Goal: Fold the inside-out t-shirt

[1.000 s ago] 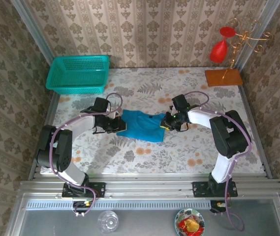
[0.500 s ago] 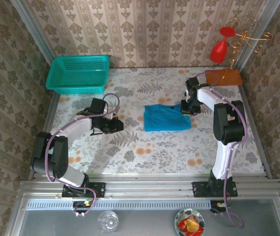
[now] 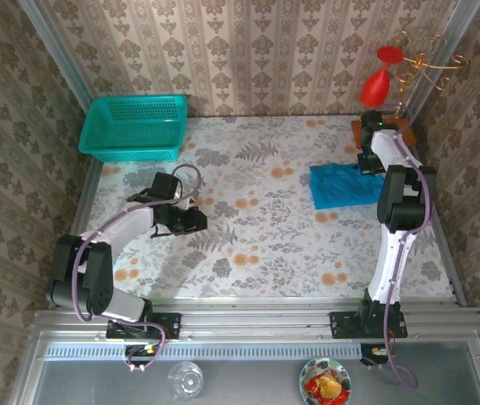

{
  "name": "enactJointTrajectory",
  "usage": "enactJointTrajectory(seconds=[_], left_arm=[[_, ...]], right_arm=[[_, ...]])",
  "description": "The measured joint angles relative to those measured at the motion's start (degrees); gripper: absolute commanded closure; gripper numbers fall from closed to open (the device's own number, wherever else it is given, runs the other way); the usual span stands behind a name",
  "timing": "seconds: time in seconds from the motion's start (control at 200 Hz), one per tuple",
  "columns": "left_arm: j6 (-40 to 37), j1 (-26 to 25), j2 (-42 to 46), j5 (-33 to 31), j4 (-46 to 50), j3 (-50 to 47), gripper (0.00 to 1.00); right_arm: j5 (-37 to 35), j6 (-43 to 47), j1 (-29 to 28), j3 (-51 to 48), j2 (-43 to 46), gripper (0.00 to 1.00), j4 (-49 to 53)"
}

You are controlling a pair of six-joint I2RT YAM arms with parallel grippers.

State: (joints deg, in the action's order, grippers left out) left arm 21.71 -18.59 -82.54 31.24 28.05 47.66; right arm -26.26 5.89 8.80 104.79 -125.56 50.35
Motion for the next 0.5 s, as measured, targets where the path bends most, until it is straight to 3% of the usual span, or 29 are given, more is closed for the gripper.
enactJointTrajectory(seconds=[0.5], left_arm=[[-0.13, 0.66, 2.78, -2.03, 2.91, -0.02, 0.79]], right_arm=[[-3.54, -0.17, 6.01, 23.06, -14.08, 0.99, 0.17]])
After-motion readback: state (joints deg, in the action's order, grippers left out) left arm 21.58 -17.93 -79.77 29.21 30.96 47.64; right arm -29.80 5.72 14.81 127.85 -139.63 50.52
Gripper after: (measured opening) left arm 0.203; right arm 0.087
